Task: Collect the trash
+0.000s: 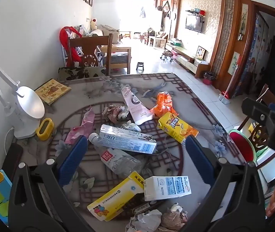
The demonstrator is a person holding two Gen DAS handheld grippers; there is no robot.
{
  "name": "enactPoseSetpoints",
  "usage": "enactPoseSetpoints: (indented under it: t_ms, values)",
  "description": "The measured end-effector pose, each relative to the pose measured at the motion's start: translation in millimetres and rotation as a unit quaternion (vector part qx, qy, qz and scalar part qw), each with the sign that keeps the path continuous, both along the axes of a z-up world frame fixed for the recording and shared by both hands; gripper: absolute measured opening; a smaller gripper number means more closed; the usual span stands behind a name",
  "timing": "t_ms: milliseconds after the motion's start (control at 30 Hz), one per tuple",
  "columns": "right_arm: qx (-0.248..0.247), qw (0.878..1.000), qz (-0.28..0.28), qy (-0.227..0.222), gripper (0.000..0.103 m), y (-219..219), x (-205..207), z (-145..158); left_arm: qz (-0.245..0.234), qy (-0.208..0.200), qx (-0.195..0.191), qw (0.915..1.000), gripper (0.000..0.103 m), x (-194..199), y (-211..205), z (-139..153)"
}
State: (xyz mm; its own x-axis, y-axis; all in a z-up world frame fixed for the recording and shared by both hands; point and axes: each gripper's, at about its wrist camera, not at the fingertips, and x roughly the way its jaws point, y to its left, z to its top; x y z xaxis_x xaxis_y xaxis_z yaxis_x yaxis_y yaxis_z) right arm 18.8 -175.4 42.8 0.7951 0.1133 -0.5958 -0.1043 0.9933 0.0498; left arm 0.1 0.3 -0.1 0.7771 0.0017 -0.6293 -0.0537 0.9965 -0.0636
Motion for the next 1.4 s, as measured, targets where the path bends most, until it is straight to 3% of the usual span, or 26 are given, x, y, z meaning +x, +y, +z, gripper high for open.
enactPoseSetpoints:
  t_ms: [1233,1400]
  values:
    - [-0.001,1.0,-0.008,0.023,0.096,-4,9,-15,0.012,0.0,0.0,0.9999,0.099,1,5,0]
    - [-0.002,1.0,-0.007,0.023,0.096,-4,9,-16,0.044,-0.025,0.019,0.9985,0.099,-1,7,2]
